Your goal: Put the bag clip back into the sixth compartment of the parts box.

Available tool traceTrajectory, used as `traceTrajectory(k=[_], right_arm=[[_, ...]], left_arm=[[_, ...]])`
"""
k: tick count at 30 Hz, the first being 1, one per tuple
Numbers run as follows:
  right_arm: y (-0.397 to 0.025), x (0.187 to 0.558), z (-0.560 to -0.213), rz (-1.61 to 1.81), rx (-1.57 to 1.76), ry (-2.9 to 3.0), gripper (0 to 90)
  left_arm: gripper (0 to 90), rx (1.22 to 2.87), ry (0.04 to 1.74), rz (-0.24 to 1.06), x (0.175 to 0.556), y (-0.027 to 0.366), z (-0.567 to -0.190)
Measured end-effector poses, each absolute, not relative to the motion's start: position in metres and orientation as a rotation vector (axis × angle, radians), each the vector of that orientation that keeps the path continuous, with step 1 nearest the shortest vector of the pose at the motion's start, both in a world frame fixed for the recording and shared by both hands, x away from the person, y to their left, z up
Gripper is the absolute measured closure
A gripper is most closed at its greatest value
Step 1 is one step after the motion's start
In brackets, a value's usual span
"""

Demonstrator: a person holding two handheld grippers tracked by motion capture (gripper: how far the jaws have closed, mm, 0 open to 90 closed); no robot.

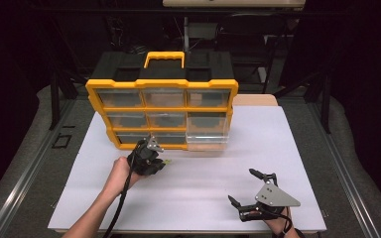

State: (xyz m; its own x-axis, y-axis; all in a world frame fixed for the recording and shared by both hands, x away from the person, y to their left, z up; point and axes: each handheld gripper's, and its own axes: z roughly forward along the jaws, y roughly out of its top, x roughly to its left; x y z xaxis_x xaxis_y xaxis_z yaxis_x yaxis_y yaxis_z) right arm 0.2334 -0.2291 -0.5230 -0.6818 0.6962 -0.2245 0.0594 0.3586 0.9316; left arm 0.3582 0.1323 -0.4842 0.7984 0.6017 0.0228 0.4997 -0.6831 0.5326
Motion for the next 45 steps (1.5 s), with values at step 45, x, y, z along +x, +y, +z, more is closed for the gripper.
traceTrajectory(k=[45], right_arm=[[-0.230, 0.234, -0.523, 1.356, 0.665, 2.008, 0.0]], left_arm=[[80.4, 2.667, 0.638, 0.195, 0.388, 0.116, -0.424]])
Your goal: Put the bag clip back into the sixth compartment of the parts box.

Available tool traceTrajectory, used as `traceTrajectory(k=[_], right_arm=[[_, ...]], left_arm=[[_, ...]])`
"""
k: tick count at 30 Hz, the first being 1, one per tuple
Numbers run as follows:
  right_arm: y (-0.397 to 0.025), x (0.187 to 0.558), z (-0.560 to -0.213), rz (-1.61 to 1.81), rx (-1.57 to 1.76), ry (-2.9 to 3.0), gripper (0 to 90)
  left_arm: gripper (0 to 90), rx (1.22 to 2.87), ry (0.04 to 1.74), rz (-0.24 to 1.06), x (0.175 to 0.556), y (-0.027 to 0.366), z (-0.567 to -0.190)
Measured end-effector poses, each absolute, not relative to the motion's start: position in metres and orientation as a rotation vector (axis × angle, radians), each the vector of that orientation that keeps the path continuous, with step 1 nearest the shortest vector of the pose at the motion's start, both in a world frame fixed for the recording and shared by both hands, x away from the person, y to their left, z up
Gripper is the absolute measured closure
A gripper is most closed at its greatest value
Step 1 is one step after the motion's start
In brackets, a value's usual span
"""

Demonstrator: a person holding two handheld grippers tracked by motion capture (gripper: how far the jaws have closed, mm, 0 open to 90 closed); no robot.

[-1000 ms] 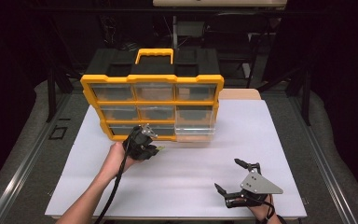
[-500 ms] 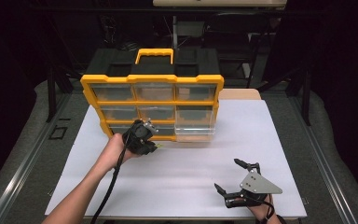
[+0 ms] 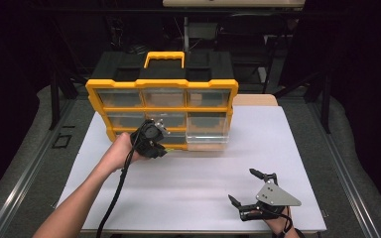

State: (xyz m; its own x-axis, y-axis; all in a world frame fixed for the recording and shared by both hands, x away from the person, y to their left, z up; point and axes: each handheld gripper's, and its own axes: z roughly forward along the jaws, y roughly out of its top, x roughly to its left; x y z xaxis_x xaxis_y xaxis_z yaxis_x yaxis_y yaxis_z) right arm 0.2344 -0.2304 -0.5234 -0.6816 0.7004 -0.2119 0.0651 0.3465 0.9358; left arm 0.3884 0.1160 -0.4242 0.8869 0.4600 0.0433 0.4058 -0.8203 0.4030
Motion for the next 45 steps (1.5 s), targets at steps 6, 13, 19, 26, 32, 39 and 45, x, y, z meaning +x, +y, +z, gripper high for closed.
traceTrajectory(k=[6, 13, 19, 26, 32, 39, 45], right_arm=[[-0.230, 0.234, -0.523, 1.359, 0.665, 2.006, 0.0], [-0.230, 0.234, -0.523, 1.358, 0.667, 2.006, 0.0], [-0.231, 0.235, -0.523, 1.359, 0.670, 2.005, 0.0], [-0.231, 0.234, -0.523, 1.359, 0.667, 2.004, 0.0], [-0.230, 0.234, -0.523, 1.358, 0.665, 2.005, 0.0], [-0.230, 0.234, -0.523, 1.359, 0.665, 2.005, 0.0], [-0.230, 0.234, -0.523, 1.357, 0.665, 2.006, 0.0]], left_arm=[[80.4, 2.672, 0.628, 0.204, 0.391, 0.118, -0.416], [80.5, 2.671, 0.618, 0.212, 0.394, 0.119, -0.404], [80.5, 2.670, 0.612, 0.230, 0.396, 0.117, -0.394], [80.5, 2.680, 0.606, 0.235, 0.398, 0.115, -0.386], [80.5, 2.680, 0.602, 0.256, 0.400, 0.115, -0.378], [80.5, 2.681, 0.588, 0.266, 0.401, 0.114, -0.369], [80.5, 2.670, 0.597, 0.263, 0.405, 0.115, -0.362]])
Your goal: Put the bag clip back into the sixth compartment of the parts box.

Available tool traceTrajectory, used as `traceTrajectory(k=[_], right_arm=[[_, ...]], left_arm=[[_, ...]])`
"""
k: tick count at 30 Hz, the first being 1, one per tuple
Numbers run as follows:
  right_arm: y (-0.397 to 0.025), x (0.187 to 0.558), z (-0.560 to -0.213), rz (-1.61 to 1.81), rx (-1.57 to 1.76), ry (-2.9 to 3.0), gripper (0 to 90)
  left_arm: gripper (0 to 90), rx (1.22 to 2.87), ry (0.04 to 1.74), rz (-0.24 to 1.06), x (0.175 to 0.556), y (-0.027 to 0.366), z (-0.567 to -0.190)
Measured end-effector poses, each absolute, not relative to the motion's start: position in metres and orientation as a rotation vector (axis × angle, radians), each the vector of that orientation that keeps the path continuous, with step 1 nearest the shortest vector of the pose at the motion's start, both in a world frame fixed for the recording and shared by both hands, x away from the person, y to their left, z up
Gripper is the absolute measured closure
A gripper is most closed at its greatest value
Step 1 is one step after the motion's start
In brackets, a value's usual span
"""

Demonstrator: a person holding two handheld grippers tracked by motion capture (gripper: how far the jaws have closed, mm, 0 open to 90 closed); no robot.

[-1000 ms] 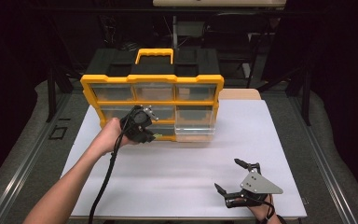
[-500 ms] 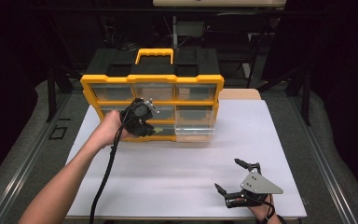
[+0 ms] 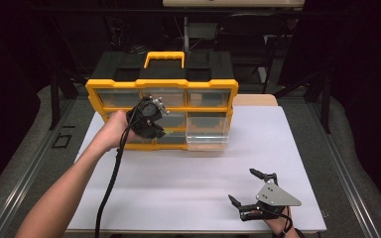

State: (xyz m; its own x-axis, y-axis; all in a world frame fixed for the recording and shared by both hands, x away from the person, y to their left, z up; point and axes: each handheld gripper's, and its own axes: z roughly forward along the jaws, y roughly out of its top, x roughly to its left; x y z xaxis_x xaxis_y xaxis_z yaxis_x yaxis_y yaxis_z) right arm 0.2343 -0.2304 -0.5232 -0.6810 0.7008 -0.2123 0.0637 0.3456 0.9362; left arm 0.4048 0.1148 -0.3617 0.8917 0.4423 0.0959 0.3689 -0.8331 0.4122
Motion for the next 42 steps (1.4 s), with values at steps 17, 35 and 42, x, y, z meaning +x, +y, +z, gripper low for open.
traceTrajectory(k=[17, 35, 42], right_arm=[[-0.230, 0.234, -0.523, 1.359, 0.670, 2.007, 0.0], [-0.230, 0.235, -0.524, 1.355, 0.666, 2.007, 0.0], [-0.231, 0.235, -0.523, 1.355, 0.670, 2.009, 0.0]], left_arm=[[80.5, 2.657, 0.584, 0.285, 0.412, 0.115, -0.339], [80.5, 2.635, 0.561, 0.334, 0.414, 0.107, -0.320], [80.4, 2.635, 0.550, 0.340, 0.415, 0.101, -0.315]])
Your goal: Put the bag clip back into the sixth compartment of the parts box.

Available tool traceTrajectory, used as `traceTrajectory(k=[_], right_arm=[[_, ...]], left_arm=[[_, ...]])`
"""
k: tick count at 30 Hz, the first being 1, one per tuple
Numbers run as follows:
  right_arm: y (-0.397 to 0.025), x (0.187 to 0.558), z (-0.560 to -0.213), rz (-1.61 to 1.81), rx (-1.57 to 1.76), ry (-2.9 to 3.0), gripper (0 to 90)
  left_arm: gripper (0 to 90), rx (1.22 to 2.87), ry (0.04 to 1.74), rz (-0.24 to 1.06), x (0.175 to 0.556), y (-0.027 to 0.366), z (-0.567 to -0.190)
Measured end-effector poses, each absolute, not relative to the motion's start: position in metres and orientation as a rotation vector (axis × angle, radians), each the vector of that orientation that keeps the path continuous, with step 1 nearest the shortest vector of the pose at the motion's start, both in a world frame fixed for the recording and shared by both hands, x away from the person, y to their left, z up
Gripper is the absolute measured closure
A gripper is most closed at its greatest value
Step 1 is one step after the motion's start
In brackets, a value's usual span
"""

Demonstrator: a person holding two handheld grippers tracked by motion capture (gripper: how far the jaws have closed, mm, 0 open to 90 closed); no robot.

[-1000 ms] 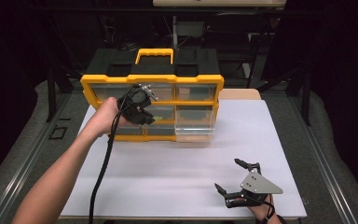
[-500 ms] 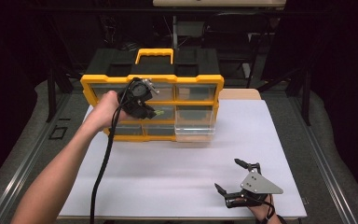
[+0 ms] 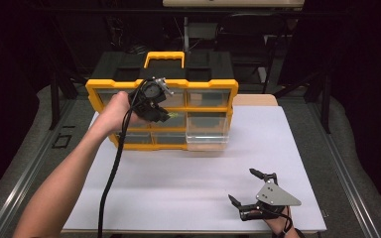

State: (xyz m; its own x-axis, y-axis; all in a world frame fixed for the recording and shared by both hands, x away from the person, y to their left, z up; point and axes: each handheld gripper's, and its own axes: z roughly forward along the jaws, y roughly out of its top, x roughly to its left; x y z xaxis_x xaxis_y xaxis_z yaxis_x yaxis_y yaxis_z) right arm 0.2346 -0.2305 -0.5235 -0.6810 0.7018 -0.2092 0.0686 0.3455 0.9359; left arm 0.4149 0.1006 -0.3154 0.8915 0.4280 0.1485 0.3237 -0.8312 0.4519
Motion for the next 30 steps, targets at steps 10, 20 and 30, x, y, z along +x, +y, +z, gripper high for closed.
traceTrajectory(k=[10, 20, 30], right_arm=[[-0.231, 0.235, -0.524, 1.356, 0.671, 2.009, 0.0], [-0.231, 0.235, -0.523, 1.354, 0.672, 2.008, 0.0], [-0.232, 0.235, -0.524, 1.355, 0.675, 2.007, 0.0]], left_arm=[[80.4, 2.632, 0.511, 0.356, 0.415, 0.088, -0.308], [80.5, 2.628, 0.465, 0.356, 0.415, 0.071, -0.300], [80.4, 2.629, 0.416, 0.344, 0.414, 0.051, -0.299]])
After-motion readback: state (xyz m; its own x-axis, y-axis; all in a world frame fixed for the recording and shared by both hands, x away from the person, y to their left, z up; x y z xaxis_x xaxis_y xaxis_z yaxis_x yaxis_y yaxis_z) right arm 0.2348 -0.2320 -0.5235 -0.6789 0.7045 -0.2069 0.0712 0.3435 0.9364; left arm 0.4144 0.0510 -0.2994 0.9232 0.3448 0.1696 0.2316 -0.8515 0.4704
